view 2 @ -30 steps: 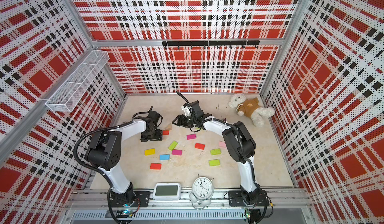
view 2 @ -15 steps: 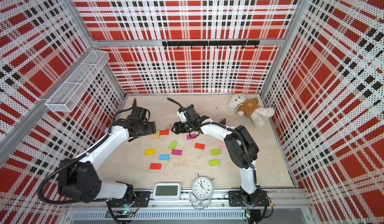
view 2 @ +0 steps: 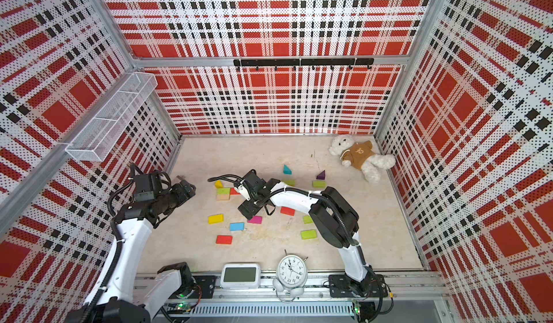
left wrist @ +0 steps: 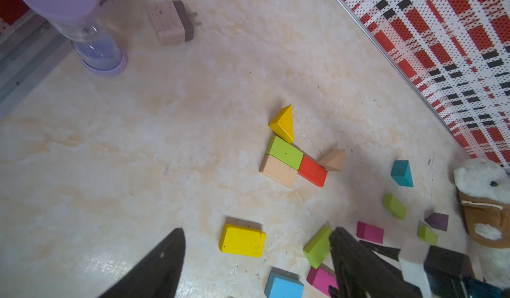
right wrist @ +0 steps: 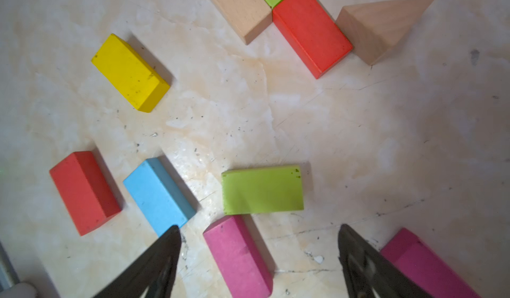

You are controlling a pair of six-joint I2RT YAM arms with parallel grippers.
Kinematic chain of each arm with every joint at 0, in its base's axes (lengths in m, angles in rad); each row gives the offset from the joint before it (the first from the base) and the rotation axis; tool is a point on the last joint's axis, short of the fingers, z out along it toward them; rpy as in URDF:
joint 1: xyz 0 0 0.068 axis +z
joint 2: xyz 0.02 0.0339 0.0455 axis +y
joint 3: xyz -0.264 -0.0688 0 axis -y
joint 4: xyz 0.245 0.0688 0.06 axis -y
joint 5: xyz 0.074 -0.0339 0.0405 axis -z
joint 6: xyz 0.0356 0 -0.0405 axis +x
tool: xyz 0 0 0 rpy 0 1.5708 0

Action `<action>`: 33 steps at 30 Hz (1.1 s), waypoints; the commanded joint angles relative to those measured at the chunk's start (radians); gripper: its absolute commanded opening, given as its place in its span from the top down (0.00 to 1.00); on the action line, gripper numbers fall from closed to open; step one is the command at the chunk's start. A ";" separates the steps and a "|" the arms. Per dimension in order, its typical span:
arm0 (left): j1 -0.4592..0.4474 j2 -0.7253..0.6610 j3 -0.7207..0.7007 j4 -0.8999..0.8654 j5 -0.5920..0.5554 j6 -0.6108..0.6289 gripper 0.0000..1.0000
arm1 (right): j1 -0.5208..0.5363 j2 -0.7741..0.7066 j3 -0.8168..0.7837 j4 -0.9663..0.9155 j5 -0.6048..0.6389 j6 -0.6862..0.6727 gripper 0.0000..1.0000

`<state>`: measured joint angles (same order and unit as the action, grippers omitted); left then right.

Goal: Assemble a carrot with building blocks
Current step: Pick up the building block from the center of the board.

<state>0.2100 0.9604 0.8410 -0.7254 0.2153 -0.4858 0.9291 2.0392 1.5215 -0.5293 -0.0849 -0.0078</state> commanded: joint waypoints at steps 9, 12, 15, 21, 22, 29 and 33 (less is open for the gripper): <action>0.014 -0.026 -0.049 -0.019 0.082 0.028 0.15 | 0.014 0.087 0.069 -0.017 0.010 -0.104 0.09; 0.015 -0.037 -0.045 -0.019 0.078 0.024 0.15 | 0.018 0.102 0.077 -0.013 0.013 -0.103 0.10; 0.015 -0.031 -0.034 -0.021 0.081 0.034 0.15 | 0.026 0.119 0.083 -0.014 0.032 -0.104 0.11; 0.020 -0.015 -0.019 -0.032 0.090 0.053 0.15 | 0.036 0.152 0.101 -0.005 0.065 -0.070 0.21; 0.020 -0.013 -0.019 -0.031 0.093 0.053 0.15 | 0.037 0.158 0.106 -0.003 0.068 -0.064 0.23; 0.032 -0.015 -0.008 -0.032 0.107 0.060 0.15 | 0.036 0.202 0.182 -0.007 0.062 0.020 0.41; 0.047 -0.018 -0.004 -0.034 0.118 0.074 0.14 | 0.036 0.240 0.275 -0.032 0.046 0.145 0.41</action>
<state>0.2409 0.9470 0.8051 -0.7437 0.3149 -0.4358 0.9607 2.2513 1.7283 -0.5629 -0.0242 0.0406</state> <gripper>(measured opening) 0.855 0.622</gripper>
